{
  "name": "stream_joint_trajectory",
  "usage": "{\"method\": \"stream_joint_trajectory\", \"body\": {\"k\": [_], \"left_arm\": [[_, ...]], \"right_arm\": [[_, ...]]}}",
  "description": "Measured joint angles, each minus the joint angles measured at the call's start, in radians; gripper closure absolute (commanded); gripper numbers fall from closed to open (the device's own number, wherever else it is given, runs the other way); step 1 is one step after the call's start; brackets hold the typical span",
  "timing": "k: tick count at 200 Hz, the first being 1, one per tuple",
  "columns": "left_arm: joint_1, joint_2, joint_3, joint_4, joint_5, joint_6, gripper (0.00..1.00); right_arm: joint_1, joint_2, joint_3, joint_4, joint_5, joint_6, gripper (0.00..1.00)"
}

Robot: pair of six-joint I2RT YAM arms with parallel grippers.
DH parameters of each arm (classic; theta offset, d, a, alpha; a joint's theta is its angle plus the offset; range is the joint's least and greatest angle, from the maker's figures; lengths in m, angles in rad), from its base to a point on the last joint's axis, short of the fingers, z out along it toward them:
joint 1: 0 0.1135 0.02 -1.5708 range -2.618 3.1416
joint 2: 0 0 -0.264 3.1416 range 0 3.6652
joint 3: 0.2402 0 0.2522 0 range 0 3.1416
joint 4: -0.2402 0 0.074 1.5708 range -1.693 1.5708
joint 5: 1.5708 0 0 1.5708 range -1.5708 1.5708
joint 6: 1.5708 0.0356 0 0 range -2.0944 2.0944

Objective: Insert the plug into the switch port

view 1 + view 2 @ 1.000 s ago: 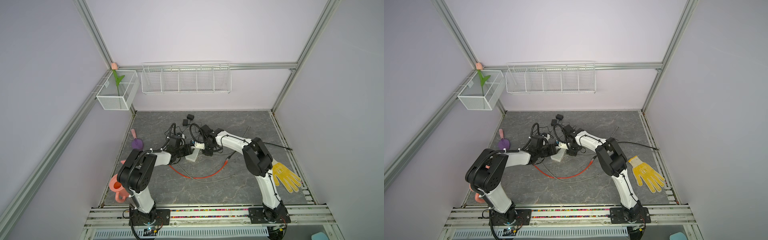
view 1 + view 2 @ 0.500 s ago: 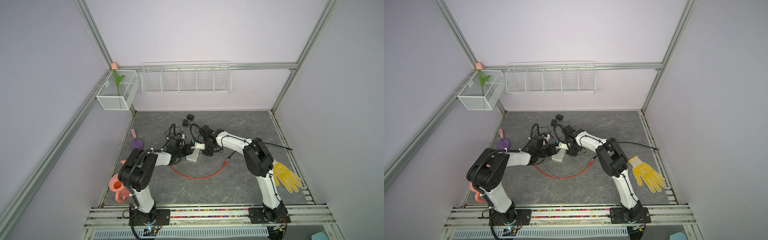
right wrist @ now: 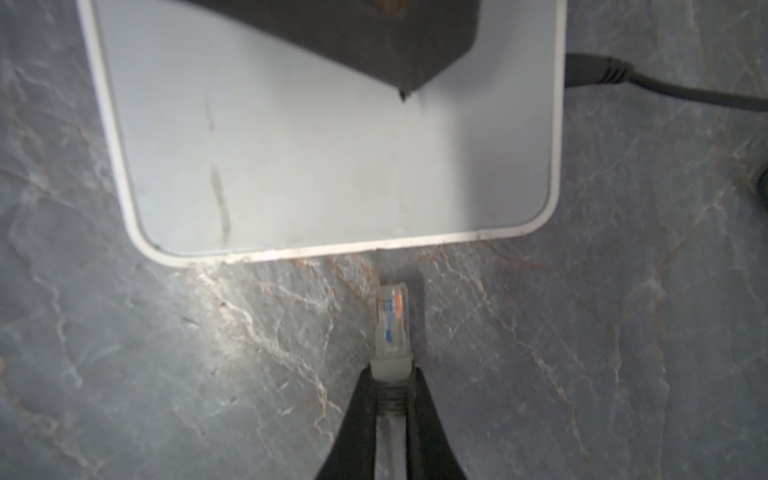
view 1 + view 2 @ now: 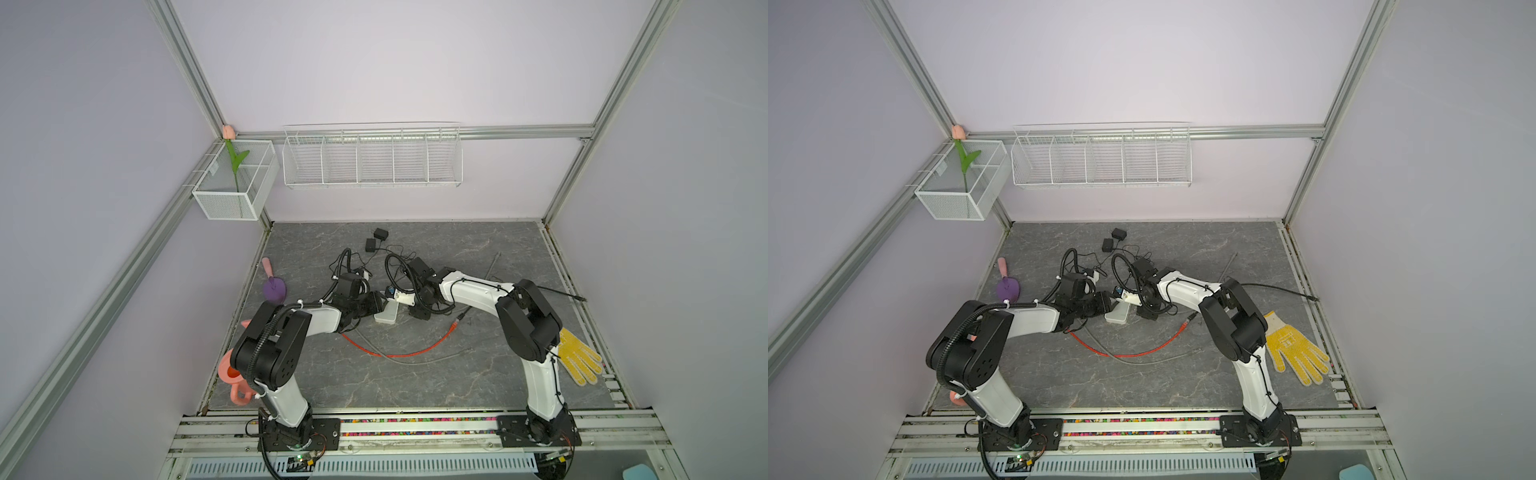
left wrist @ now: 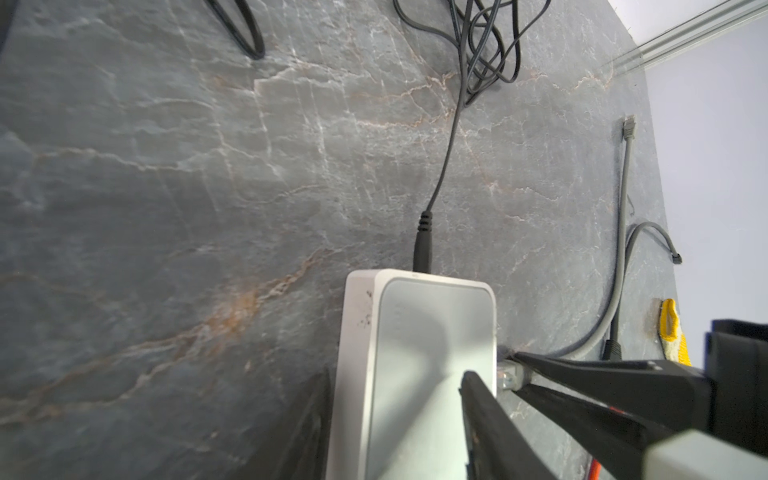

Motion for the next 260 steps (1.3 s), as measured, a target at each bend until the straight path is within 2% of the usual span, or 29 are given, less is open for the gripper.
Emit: {"method": "stream_joint_trajectory", "body": {"k": [173,260], "left_arm": [[0.000,-0.010,-0.015,0.011,-0.003,-0.001,0.49],[0.000,-0.013,-0.016,0.010,-0.004,0.000,0.49]], "right_arm": [[0.035,0.004,0.050,-0.014,-0.002,0.000,0.93],[0.035,0.053,0.118,-0.061,0.055,0.011,0.93]]}}
